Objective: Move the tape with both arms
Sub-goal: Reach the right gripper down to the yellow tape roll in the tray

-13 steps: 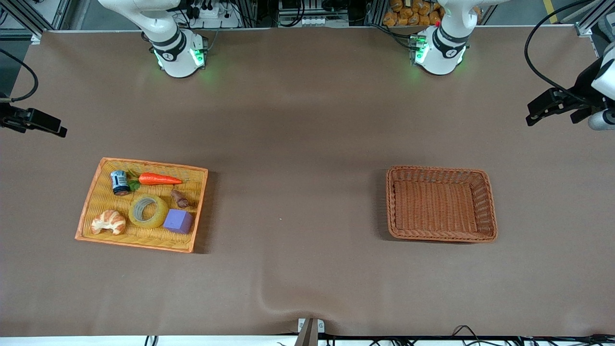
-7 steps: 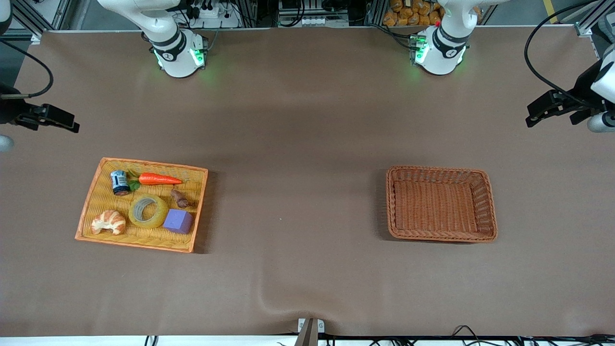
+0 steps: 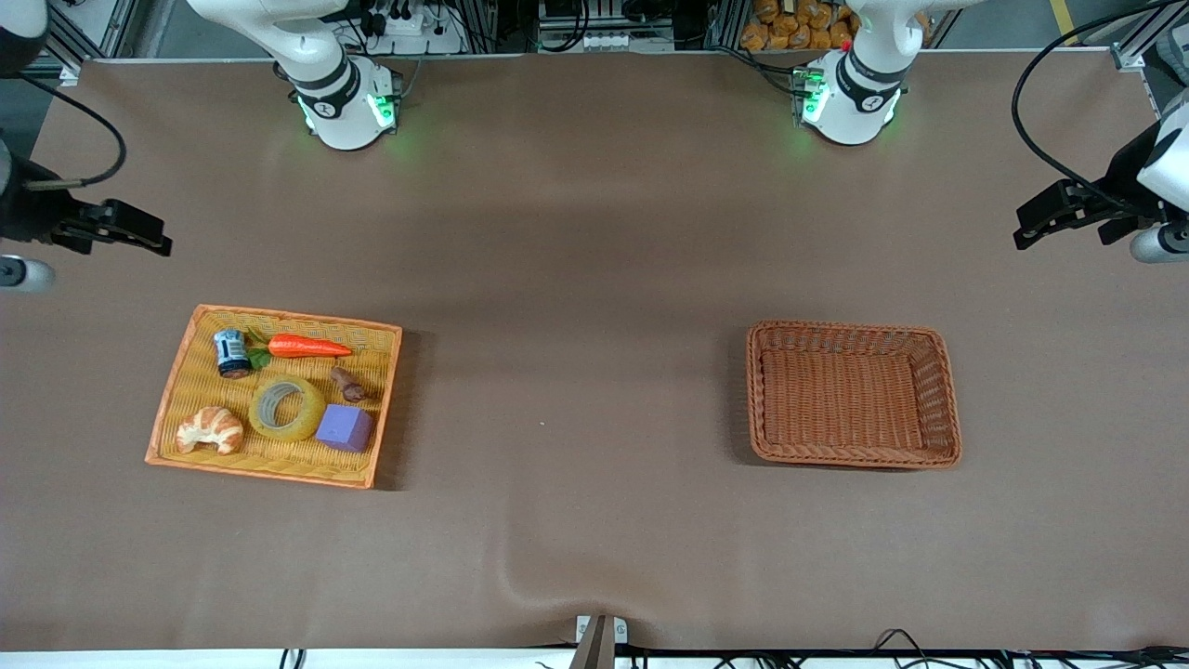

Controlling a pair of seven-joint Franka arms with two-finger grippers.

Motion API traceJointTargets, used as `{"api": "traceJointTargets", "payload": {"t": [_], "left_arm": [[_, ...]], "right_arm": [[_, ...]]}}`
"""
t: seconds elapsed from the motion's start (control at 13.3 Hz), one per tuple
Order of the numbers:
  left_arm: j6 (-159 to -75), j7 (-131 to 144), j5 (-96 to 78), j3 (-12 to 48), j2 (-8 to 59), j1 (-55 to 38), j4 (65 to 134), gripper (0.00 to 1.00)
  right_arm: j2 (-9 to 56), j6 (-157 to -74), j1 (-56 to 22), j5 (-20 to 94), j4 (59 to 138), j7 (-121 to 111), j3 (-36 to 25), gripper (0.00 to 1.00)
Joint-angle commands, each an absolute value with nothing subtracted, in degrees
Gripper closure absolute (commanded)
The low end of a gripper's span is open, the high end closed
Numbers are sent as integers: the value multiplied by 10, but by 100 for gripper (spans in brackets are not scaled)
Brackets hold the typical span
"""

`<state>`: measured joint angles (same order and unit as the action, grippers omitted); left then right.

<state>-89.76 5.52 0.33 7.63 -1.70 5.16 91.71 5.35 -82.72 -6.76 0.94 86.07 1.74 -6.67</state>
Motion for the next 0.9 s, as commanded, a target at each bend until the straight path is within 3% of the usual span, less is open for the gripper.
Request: {"api": "traceJointTargets", "payload": {"t": [0.0, 0.45, 0.83], "left_arm": [[-896, 37, 9, 79, -16, 57, 918, 0], [-898, 38, 8, 79, -15, 57, 916, 0], [-904, 37, 9, 78, -9, 57, 917, 0]], "right_arm": [[124, -853, -63, 2, 849, 18, -69, 0], [303, -1055, -24, 10, 849, 12, -70, 0], [373, -1114, -11, 11, 854, 13, -69, 0]]}}
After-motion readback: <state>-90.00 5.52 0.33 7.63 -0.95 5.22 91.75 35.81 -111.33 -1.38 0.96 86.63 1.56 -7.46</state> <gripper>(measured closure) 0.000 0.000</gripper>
